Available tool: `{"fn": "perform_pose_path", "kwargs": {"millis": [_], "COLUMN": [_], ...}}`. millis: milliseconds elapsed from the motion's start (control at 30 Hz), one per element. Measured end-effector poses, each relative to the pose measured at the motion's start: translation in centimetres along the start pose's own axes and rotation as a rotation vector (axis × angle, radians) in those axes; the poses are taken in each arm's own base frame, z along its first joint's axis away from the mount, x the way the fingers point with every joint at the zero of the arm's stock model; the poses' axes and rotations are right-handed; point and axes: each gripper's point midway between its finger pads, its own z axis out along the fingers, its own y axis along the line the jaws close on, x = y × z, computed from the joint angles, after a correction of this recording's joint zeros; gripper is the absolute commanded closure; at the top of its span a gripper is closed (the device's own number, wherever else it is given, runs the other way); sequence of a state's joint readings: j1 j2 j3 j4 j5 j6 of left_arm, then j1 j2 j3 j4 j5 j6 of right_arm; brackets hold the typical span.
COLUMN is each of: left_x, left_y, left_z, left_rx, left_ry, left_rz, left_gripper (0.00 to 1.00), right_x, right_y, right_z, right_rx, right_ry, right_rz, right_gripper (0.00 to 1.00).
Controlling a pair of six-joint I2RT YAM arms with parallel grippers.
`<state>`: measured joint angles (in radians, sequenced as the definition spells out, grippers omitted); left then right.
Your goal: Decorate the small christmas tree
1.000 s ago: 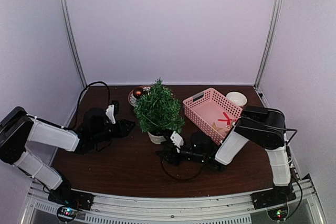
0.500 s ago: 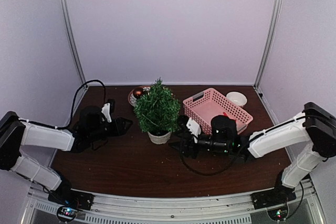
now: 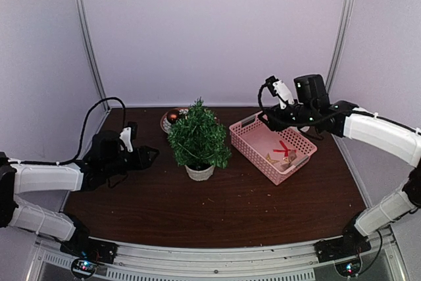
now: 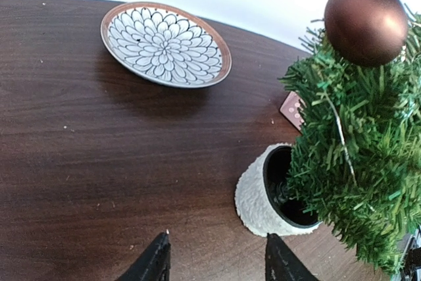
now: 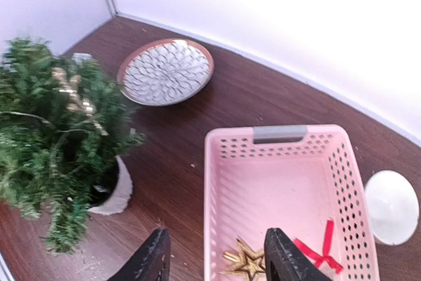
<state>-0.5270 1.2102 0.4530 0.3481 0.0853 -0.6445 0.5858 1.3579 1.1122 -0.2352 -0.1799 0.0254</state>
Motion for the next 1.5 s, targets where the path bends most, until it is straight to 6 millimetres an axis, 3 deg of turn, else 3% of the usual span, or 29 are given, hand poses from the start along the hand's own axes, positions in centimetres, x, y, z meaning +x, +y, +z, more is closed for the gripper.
{"fn": "perform_pose_path", "kwargs": {"millis": [100,267,400,533,733,900,1200,1300,1367,1500], "left_x": [0.3,0.3,0.3,0.3,0.3,0.3,0.3,0.3,0.3,0.3], "left_y": [0.2,0.2,0.2,0.2,0.2,0.2,0.2,0.2,0.2,0.2], "left_z": [0.0,0.0,-0.1,-0.1,-0.1,-0.1,-0.1,-0.1,-0.1,-0.1], "left_rx": [-0.007,-0.009,-0.009,-0.009,-0.009,-0.009,-0.009,-0.009,-0.009,-0.01], "left_ry": [0.011,0.014,0.013,0.013,0.013,0.013,0.013,0.013,0.013,0.013], "left_rz": [-0.002,-0.002,-0.002,-0.003,-0.003,-0.003,-0.003,-0.003,-0.003,-0.003], "left_gripper": [0.51,0.51,0.51,0.51,0.51,0.5,0.5,0.5,0.5,0.5], "right_x": [1.0,7.4,12.9,15.5,16.4,17.4,21.0,22.1,22.6,22.5], "right_y": [-3.3,-8.1,-9.5,-9.4,-10.5,-13.0,-14.5,-14.5,-14.6,-14.6], "right_z": [1.4,3.4,4.0,4.3,3.6,2.9,4.0,4.7,5.0,5.1], "right_rx": [0.087,0.179,0.179,0.167,0.222,0.297,0.321,0.317,0.316,0.318], "right_ry": [0.12,0.383,0.589,0.703,0.747,0.793,0.881,0.9,0.911,0.902], "right_rz": [0.035,0.088,0.109,0.1,0.091,0.117,0.161,0.17,0.173,0.18], "right_gripper": [0.5,0.53,0.52,0.51,0.52,0.52,0.53,0.62,0.74,0.91]}}
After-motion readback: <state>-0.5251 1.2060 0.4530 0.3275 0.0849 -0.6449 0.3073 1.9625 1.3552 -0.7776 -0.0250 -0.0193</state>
